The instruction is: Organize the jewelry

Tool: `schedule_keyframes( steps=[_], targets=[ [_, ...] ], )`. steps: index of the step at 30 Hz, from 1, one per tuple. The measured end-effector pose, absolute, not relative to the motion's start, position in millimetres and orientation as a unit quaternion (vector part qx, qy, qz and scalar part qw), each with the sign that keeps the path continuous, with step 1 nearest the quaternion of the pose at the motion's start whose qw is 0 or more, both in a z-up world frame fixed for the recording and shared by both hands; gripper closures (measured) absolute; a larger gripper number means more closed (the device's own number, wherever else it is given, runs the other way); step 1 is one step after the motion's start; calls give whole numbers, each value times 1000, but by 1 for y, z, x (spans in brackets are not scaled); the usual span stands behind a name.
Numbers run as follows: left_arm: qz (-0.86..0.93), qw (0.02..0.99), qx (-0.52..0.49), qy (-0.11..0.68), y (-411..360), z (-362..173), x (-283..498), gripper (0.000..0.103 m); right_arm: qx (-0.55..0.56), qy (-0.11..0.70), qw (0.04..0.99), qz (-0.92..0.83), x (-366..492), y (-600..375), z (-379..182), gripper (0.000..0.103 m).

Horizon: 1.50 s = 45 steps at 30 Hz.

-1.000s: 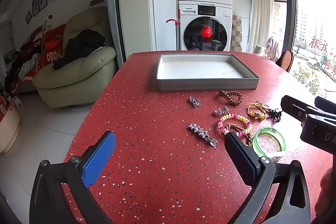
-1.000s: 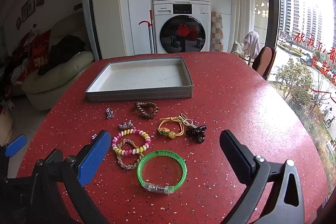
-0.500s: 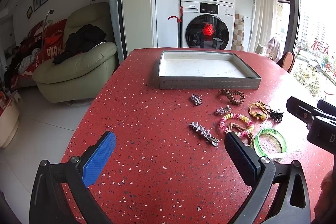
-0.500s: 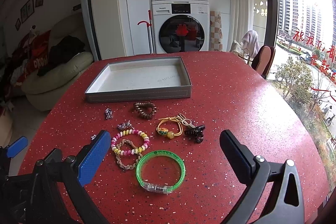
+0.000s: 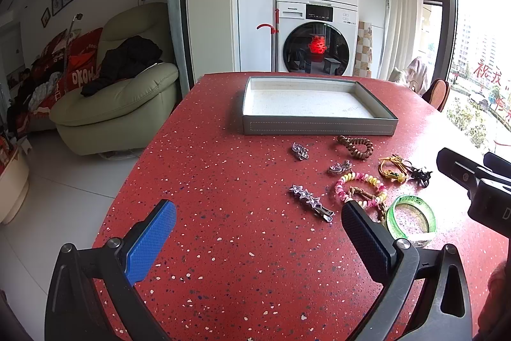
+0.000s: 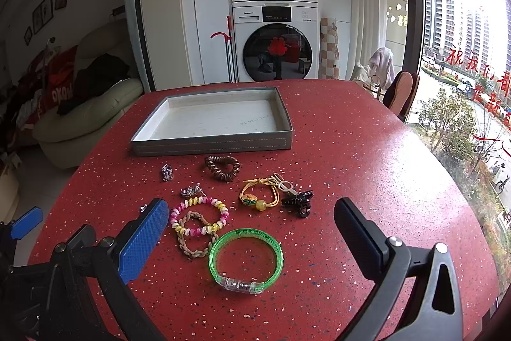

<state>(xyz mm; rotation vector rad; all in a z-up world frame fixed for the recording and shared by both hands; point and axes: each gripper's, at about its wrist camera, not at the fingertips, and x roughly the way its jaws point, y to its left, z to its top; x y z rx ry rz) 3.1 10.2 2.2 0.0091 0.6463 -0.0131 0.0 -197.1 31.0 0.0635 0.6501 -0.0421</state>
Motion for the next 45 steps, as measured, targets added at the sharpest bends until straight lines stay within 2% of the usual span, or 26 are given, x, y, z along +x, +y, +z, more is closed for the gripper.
schedule_keyframes(
  steps=[37, 45],
  targets=[
    [-7, 947, 4, 323, 11, 1, 3, 0, 32, 321, 946, -18, -1, -194, 30, 0],
    [-18, 934, 3, 357, 13, -7, 17, 0, 35, 331, 943, -19, 0, -198, 28, 0]
  ],
)
